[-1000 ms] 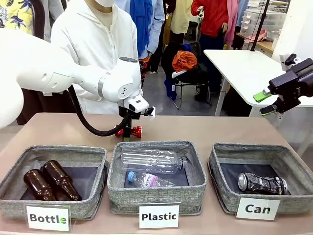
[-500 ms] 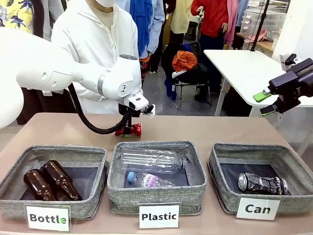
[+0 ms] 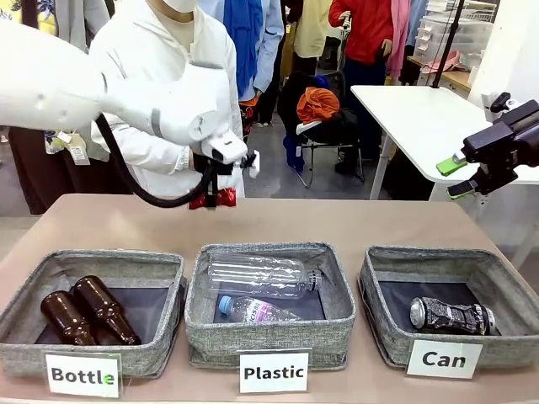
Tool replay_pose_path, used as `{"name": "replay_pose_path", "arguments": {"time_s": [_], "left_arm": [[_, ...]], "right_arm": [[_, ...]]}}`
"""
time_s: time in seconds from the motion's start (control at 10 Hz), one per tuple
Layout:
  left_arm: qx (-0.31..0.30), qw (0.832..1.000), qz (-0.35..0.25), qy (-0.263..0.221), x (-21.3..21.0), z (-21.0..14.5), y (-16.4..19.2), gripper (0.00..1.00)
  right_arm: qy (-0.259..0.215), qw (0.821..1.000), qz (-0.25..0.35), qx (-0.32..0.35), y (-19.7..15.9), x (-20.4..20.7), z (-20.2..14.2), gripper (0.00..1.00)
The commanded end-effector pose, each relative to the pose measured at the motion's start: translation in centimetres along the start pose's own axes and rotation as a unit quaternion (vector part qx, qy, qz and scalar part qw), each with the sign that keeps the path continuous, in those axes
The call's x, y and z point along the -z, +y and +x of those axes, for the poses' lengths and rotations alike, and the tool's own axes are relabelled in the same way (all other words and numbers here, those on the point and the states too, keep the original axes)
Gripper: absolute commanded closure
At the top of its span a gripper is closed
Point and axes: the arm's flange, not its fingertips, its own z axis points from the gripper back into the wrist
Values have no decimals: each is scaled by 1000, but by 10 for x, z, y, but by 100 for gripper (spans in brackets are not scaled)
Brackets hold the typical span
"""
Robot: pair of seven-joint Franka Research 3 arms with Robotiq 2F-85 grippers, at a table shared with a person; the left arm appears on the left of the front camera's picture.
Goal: Sort the can waste into the basket.
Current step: Pick up the can waste from the table and place it in the right Fabric basket.
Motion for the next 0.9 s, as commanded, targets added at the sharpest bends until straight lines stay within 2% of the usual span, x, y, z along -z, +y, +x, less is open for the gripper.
{"name": "replay_pose_path", "arguments": {"time_s": [0.0, 0.2, 0.3, 0.4, 0.5, 0.7, 0.8], "left_arm": [[-13, 1000, 0, -16, -68, -38, -56, 100], [-10, 999, -9, -41, -114, -60, -120, 100], [2, 999, -15, -48, -124, -66, -154, 100], [26, 998, -9, -55, -125, -68, -185, 85], [29, 998, -2, -58, -121, -70, -205, 85], [17, 996, 12, -92, -119, -89, -221, 85], [15, 999, -10, -50, -129, -60, -209, 85]], "right_arm": [[4, 1000, 0, -8, 0, -3, -1, 0], [4, 1000, 0, -8, 0, -3, -1, 0], [4, 1000, 0, -8, 0, -3, -1, 0], [4, 1000, 0, -8, 0, -3, -1, 0], [4, 1000, 0, -8, 0, -3, -1, 0], [4, 1000, 0, -8, 0, -3, -1, 0], [4, 1000, 0, -8, 0, -3, -1, 0]]}}
